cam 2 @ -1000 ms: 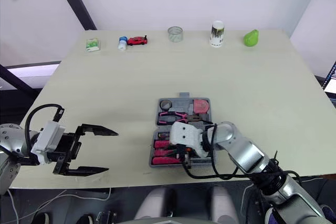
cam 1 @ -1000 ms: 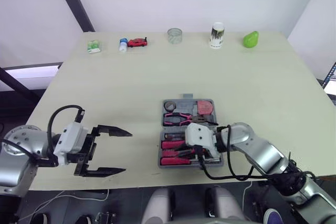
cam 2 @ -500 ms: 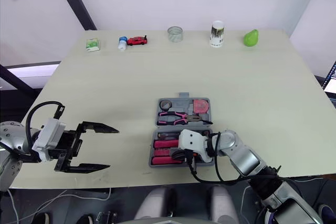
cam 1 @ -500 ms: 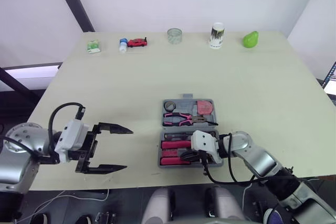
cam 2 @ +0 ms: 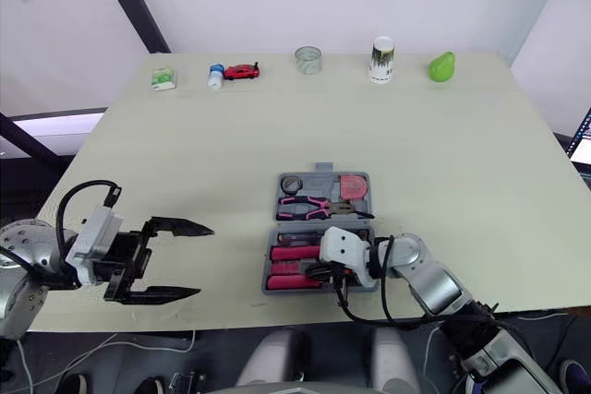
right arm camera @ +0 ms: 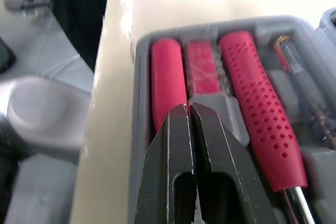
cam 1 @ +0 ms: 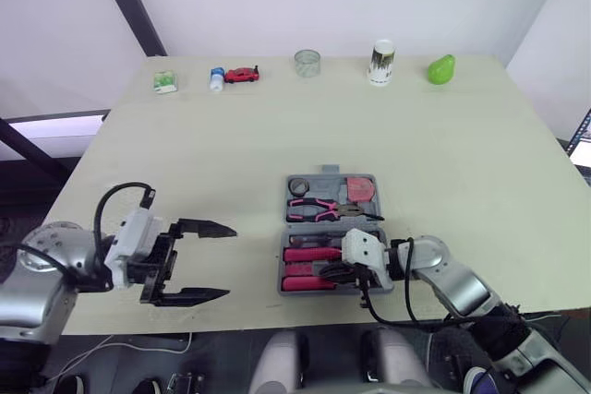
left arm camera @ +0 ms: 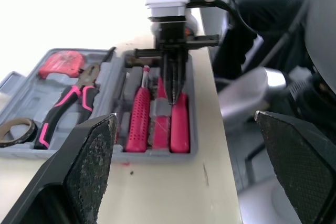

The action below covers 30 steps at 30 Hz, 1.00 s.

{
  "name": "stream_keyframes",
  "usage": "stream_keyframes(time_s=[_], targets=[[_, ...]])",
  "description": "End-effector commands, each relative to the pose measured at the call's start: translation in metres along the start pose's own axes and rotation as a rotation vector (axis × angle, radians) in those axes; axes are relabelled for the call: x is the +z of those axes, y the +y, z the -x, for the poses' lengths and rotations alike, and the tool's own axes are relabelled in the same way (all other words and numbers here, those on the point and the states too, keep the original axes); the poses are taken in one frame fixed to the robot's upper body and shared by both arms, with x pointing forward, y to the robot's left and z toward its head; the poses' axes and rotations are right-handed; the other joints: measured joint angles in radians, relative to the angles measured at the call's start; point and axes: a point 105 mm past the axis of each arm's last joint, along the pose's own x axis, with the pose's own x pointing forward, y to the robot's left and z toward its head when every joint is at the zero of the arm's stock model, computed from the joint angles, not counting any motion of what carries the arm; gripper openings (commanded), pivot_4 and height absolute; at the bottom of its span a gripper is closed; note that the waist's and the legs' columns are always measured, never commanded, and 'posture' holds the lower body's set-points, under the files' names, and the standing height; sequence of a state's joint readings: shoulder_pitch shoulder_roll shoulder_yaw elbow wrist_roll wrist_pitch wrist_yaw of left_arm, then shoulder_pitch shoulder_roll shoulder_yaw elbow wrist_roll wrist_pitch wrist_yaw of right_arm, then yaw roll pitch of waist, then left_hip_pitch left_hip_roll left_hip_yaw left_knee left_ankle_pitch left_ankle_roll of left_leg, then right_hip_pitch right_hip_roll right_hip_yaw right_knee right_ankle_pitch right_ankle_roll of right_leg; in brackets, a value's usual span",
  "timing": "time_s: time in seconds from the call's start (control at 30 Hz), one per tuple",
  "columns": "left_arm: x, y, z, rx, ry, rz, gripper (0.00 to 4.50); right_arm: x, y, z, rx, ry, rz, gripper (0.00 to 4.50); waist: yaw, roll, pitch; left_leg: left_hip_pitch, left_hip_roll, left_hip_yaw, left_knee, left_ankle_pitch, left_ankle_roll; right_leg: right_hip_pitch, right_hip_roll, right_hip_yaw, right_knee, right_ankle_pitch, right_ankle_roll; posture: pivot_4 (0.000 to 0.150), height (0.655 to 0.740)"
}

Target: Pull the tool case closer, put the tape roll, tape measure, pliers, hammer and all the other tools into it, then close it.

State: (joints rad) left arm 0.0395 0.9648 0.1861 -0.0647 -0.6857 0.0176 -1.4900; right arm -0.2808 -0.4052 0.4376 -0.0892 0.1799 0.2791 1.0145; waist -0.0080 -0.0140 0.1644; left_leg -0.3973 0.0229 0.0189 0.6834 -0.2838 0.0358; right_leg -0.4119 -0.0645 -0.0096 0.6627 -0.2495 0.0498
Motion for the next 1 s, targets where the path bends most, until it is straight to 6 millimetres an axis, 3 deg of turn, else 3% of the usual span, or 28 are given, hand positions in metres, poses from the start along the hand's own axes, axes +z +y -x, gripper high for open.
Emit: stream_keyframes(time_s=[0.03, 0.2, 0.33, 0.47, 0.5, 0.67, 0.7, 0.87, 1.0], targets=[[-0.016, 0.016, 0.006, 0.124, 0.013, 0.065, 4.50, 0.029, -0.026, 0.041, -0.157, -0.127, 0.043, 0.10, -0.001, -0.001, 0.000, 0.000, 0.000, 0.000, 0.000, 0.000, 0.000, 0.000, 0.000, 0.000, 0.000, 0.000, 0.000, 0.150, 0.7400], [-0.035, 0.035, 0.010, 0.235, 0.006, 0.102, 4.50, 0.009, -0.046, 0.087, -0.288, -0.058, 0.045, 0.10, 0.001, -0.001, 0.000, 0.000, -0.001, 0.000, 0.000, 0.000, 0.000, 0.001, 0.000, -0.001, 0.000, 0.000, 0.000, 0.150, 0.7400], [-0.047, 0.045, 0.010, 0.260, 0.001, 0.122, 4.50, -0.006, -0.061, 0.106, -0.351, -0.005, 0.025, 0.10, -0.004, -0.001, 0.000, 0.001, -0.001, 0.000, 0.000, 0.000, 0.000, 0.001, 0.000, 0.000, 0.000, 0.000, 0.000, 0.150, 0.7400], [-0.062, 0.057, 0.006, 0.261, 0.024, 0.136, 2.82, -0.025, -0.070, 0.111, -0.354, 0.077, 0.019, 0.00, -0.005, -0.001, 0.000, 0.000, -0.001, 0.001, 0.000, 0.000, 0.000, 0.000, 0.001, 0.000, 0.000, 0.000, 0.000, 0.150, 0.7400], [-0.067, 0.060, 0.003, 0.257, 0.038, 0.137, 2.64, -0.030, -0.072, 0.109, -0.352, 0.093, 0.015, 0.00, -0.005, -0.001, 0.000, 0.001, -0.001, 0.001, 0.000, 0.000, 0.000, 0.000, 0.000, 0.000, 0.000, 0.000, 0.000, 0.150, 0.7400], [-0.084, 0.068, -0.010, 0.218, 0.093, 0.134, 0.25, -0.046, -0.076, 0.101, -0.323, 0.133, 0.014, 0.00, -0.004, -0.001, 0.000, 0.000, -0.001, 0.001, 0.001, 0.000, 0.000, 0.000, 0.000, 0.000, 0.000, 0.000, 0.000, 0.150, 0.7400], [-0.088, 0.069, -0.014, 0.211, 0.108, 0.132, 0.05, -0.047, -0.077, 0.099, -0.319, 0.136, 0.017, 0.00, -0.004, -0.001, 0.000, 0.000, -0.001, 0.001, 0.001, 0.000, 0.000, 0.000, 0.000, 0.000, 0.001, 0.000, 0.000, 0.150, 0.7400], [-0.098, 0.079, -0.037, 0.191, 0.157, 0.119, 0.05, -0.051, -0.079, 0.092, -0.294, 0.153, 0.037, 0.00, -0.003, -0.001, -0.001, 0.000, -0.001, 0.001, 0.001, 0.000, 0.000, 0.000, 0.000, 0.000, 0.001, 0.000, 0.000, 0.150, 0.7400], [-0.100, 0.084, -0.045, 0.201, 0.151, 0.118, 0.05, -0.048, -0.081, 0.088, -0.295, 0.137, 0.049, 0.00, -0.007, -0.001, 0.000, 0.000, -0.001, 0.001, 0.001, 0.000, 0.000, 0.000, 0.000, 0.000, 0.001, 0.001, 0.000, 0.150, 0.7400]])
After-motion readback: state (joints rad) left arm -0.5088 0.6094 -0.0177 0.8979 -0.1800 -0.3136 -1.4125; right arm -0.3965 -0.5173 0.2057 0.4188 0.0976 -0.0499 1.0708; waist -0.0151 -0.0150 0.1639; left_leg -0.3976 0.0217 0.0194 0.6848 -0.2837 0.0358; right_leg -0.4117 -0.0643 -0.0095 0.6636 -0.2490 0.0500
